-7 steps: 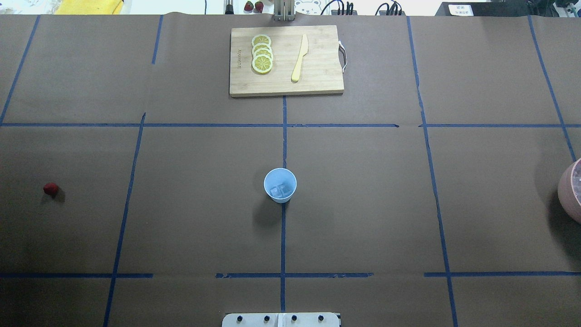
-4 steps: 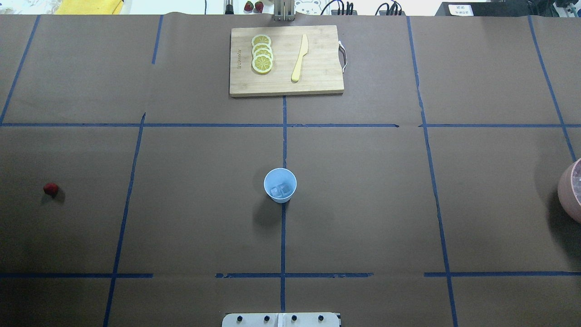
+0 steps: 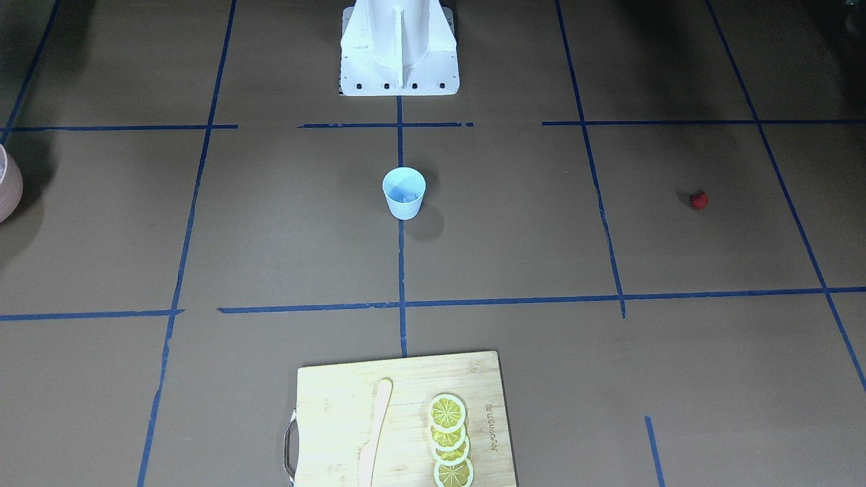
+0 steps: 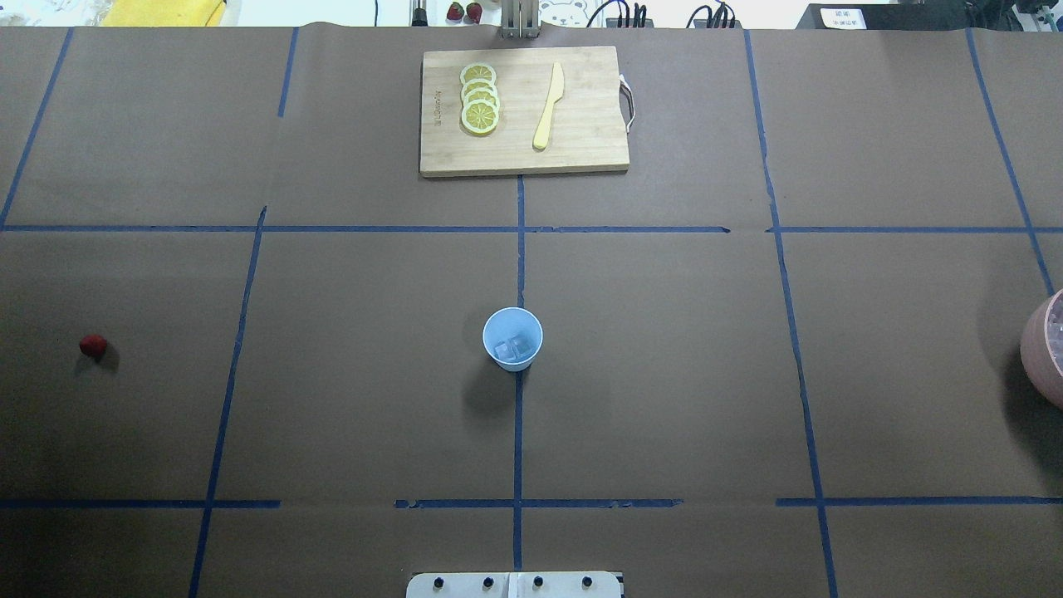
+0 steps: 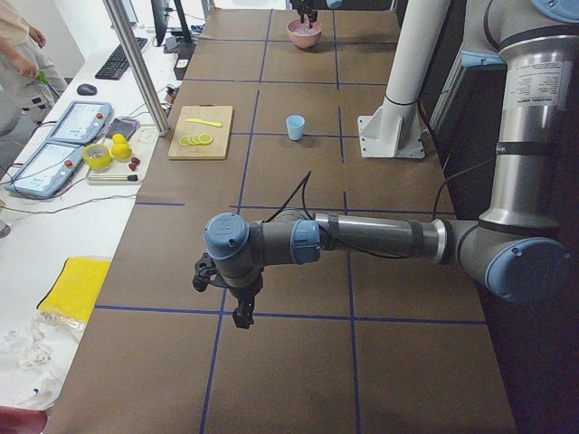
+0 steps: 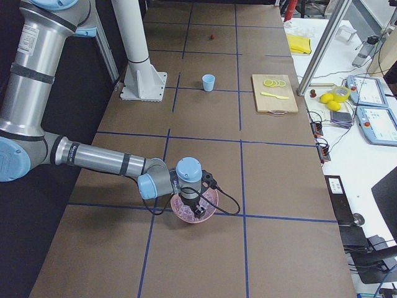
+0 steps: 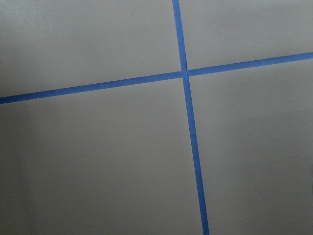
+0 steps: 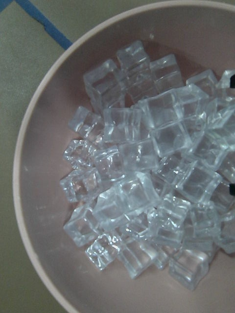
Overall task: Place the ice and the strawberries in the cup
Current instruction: 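Grasp a third ice cube from the bowl with the right gripper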
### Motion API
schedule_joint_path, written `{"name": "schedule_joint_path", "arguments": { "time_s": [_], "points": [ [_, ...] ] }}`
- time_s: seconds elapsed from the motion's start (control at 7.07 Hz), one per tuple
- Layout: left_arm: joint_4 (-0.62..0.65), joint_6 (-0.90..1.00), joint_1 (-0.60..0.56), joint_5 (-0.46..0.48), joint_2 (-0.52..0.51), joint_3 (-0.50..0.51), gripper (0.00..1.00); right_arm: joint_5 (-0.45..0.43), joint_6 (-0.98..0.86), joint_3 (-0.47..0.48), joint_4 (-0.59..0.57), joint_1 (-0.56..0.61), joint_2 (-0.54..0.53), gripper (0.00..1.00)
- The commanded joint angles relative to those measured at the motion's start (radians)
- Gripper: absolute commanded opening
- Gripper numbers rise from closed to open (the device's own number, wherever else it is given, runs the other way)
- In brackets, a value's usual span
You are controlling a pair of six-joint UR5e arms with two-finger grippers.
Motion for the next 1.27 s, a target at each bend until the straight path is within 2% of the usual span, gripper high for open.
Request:
{"name": "schedule_joint_path", "arguments": {
  "time_s": [0.0, 0.14, 0.28, 0.42, 0.71, 0.85, 0.99, 1.13],
  "points": [
    [0.000, 0.000, 0.000, 0.000, 0.000, 0.001, 1.00, 0.000, -0.002, -0.002, 0.000, -0.006, 0.003, 0.58],
    [0.000, 0.000, 0.000, 0.000, 0.000, 0.001, 1.00, 0.000, -0.012, -0.002, 0.000, -0.007, 0.003, 0.30],
    [-0.001, 0.000, 0.000, 0.000, 0.000, 0.001, 1.00, 0.000, -0.015, -0.003, 0.000, -0.007, 0.003, 0.09],
    [-0.001, 0.000, 0.000, 0.000, 0.000, 0.001, 1.00, 0.004, -0.015, -0.002, 0.000, -0.007, 0.003, 0.04],
    [-0.001, 0.000, 0.000, 0.000, 0.000, -0.001, 1.00, 0.058, -0.012, 0.006, -0.003, 0.009, 0.010, 0.03],
    [-0.001, 0.000, 0.000, 0.000, 0.000, -0.001, 1.00, 0.090, 0.003, 0.027, -0.047, 0.041, 0.024, 0.02],
    [-0.001, 0.000, 0.000, 0.000, 0.000, -0.001, 1.00, 0.090, 0.035, 0.121, -0.221, 0.081, 0.068, 0.02],
    [-0.001, 0.000, 0.000, 0.000, -0.001, -0.001, 1.00, 0.089, 0.166, 0.233, -0.362, 0.082, 0.113, 0.02]
  ]
}}
